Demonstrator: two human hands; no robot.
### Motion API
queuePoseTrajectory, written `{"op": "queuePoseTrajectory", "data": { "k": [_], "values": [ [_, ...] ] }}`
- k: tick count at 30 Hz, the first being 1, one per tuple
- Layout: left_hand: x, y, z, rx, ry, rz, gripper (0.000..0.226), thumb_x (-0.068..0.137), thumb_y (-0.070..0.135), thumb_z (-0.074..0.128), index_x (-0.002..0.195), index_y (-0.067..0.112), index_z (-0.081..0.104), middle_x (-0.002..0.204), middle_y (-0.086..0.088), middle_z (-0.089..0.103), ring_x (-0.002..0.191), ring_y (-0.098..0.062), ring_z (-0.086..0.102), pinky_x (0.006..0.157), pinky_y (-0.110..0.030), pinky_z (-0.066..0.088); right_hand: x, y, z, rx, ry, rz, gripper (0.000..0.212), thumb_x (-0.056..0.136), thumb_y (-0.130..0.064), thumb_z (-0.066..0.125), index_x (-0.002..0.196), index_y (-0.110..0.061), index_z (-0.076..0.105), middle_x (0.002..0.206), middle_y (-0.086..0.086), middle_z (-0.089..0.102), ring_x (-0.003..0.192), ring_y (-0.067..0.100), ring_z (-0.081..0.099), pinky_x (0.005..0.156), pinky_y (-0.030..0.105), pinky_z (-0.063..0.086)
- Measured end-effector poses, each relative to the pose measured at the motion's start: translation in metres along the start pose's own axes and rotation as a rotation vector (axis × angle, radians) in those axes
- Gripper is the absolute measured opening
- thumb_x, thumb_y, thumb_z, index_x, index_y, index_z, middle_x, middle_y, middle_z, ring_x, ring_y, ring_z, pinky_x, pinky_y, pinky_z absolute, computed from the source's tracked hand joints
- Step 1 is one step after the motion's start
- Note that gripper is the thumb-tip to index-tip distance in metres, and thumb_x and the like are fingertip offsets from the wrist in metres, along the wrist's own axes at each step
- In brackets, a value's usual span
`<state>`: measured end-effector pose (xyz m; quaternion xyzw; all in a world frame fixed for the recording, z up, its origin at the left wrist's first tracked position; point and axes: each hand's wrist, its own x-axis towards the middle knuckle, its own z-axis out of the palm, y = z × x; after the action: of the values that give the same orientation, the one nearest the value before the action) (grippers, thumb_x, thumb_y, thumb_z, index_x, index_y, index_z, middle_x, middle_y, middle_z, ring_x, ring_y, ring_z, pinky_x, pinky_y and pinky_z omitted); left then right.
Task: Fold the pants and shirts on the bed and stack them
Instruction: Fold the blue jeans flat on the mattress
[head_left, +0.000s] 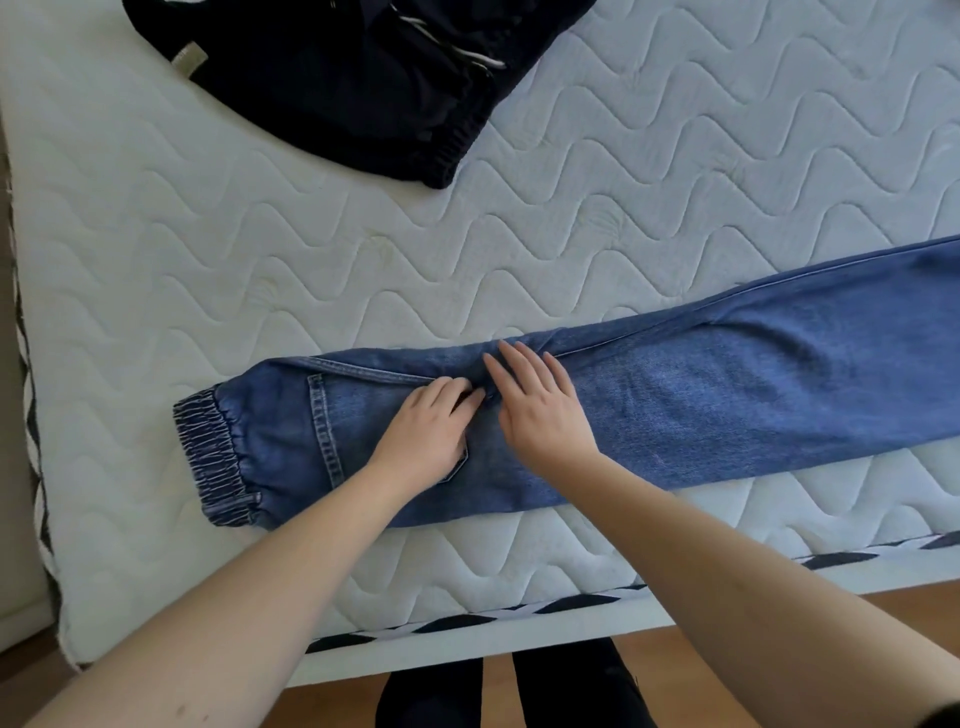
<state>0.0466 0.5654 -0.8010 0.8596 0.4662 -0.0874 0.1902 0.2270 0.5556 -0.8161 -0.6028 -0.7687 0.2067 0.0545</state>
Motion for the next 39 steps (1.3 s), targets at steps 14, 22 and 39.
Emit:
{"op": "queuePoseTrajectory", "data": {
  "k": [14, 22, 39],
  "values": [
    [0.010, 0.000, 0.002, 0.128, 0.106, 0.033, 0.053, 0.090, 0.027, 0.062, 0.138, 0.009, 0.052, 0.131, -0.011, 0.052, 0.121, -0.032, 0.049, 0.108, -0.046, 0.036, -0.003, 0.116, -0.033, -0.070, 0.005, 0.566, 0.057, 0.104, -0.047, 0.024, 0.156, -0.025, 0.019, 0.165, 0.001, 0.009, 0.151, 0.017, 0.001, 0.118, 0.038, -0.011],
    [0.043, 0.022, -0.008, -0.073, 0.154, -0.133, 0.028, 0.086, 0.040, 0.069, 0.083, 0.012, 0.064, 0.126, -0.012, 0.054, 0.117, -0.031, 0.051, 0.098, -0.045, 0.041, 0.001, 0.099, -0.057, 0.900, 0.244, 1.082, 0.029, 0.101, -0.040, 0.041, 0.108, -0.017, 0.057, 0.101, 0.001, 0.067, 0.082, 0.010, 0.064, 0.066, 0.027, 0.051],
    [0.112, 0.014, -0.031, -0.470, 0.137, -0.422, 0.032, 0.101, 0.028, 0.048, 0.073, 0.013, 0.054, 0.075, 0.001, 0.050, 0.074, -0.022, 0.050, 0.058, -0.033, 0.030, 0.057, 0.135, -0.067, 1.418, 0.227, 1.211, 0.016, 0.097, -0.012, 0.059, 0.110, -0.006, 0.052, 0.085, 0.012, 0.062, 0.067, 0.019, 0.068, 0.053, 0.026, 0.058]
  ]
}}
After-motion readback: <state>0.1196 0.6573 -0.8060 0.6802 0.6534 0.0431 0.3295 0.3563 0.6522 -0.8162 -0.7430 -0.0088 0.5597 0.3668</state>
